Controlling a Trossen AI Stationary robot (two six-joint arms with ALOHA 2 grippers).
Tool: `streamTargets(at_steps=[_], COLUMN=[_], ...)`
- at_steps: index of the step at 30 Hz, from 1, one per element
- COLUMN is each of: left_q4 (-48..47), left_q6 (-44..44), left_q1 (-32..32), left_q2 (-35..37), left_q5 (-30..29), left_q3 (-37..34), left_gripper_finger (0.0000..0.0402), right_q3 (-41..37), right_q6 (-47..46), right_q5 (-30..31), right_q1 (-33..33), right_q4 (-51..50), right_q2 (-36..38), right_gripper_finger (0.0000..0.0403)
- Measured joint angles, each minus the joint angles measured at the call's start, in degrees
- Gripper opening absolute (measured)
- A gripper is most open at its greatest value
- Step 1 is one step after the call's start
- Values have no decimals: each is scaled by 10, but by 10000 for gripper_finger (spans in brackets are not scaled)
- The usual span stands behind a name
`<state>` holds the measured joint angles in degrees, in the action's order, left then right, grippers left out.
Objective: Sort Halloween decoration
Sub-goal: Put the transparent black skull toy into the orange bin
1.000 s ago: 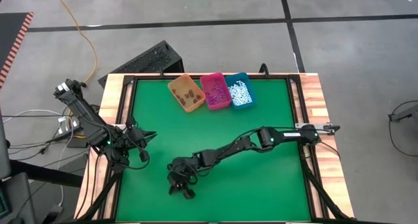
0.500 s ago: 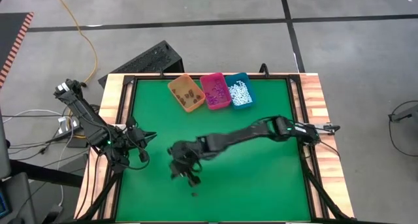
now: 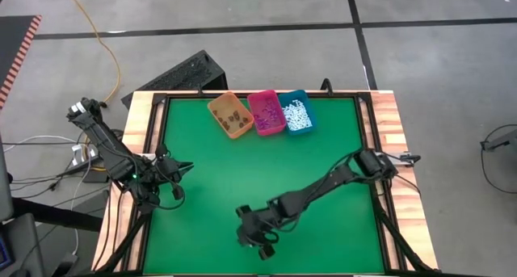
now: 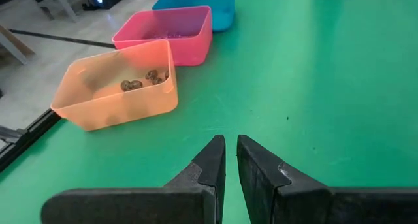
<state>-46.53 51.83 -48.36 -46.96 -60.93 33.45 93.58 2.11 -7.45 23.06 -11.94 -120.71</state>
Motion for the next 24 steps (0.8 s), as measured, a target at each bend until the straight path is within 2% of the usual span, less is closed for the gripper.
streamTargets(at_steps=[6, 10, 15, 21, 24], left_q4=[2, 4, 10, 10, 10], left_q6=[3, 5, 5, 4, 4], left_q1=[0, 0, 0, 0, 0], left_q2=[0, 0, 0, 0, 0], left_q5=[0, -6, -19, -21, -21], left_q3=[0, 0, 0, 0, 0], left_gripper_finger=[32, 32, 32, 32, 32], right_q3=[-17, -19, -32, -30, -31], right_q6=[-21, -22, -38, -36, -36], right_q5=[5, 19, 9, -14, -36], right_q1=[17, 16, 8, 3, 0], right_q4=[64, 56, 60, 139, 140], right_q2=[-13, -12, -44, -74, -81], right_gripper_finger=[109, 170, 238, 247, 245])
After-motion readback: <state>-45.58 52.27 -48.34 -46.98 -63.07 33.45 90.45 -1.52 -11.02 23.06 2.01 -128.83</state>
